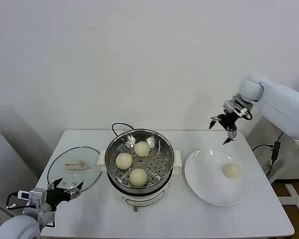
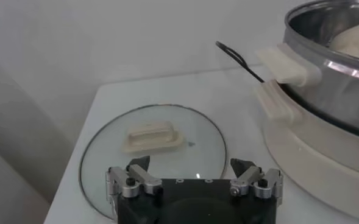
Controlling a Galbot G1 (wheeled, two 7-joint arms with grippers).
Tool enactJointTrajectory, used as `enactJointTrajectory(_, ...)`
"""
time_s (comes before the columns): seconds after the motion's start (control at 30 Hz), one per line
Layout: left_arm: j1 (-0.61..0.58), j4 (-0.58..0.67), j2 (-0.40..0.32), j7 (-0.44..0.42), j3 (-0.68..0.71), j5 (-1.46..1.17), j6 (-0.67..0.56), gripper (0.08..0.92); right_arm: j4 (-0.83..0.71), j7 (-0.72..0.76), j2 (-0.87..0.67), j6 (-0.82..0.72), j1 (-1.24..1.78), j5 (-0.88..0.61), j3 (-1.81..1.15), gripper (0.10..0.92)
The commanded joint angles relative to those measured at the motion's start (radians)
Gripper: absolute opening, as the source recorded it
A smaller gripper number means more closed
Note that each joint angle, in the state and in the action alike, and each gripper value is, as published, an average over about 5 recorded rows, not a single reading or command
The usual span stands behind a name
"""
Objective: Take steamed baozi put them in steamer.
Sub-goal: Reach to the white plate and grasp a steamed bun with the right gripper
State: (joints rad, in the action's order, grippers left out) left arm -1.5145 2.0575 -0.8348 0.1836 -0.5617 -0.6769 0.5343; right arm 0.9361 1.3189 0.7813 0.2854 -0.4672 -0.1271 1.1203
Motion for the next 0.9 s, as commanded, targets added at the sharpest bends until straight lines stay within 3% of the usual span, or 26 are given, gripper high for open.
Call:
enactJointTrajectory(0.03, 0.001, 0.002, -0.002, 0.0, 0.001, -0.001, 0.0, 0.823, -0.049, -0.028, -0.06, -0.028, 0.104, 0.045, -0.019, 0.823)
enactJointTrajectory(0.9, 0.004, -0.004, -0.006, 0.0, 0.002, 0.001, -0.001, 0.823, -0.149, -0.124, -0.014, -0.037, 0.346, 0.176, -0.185, 0.823)
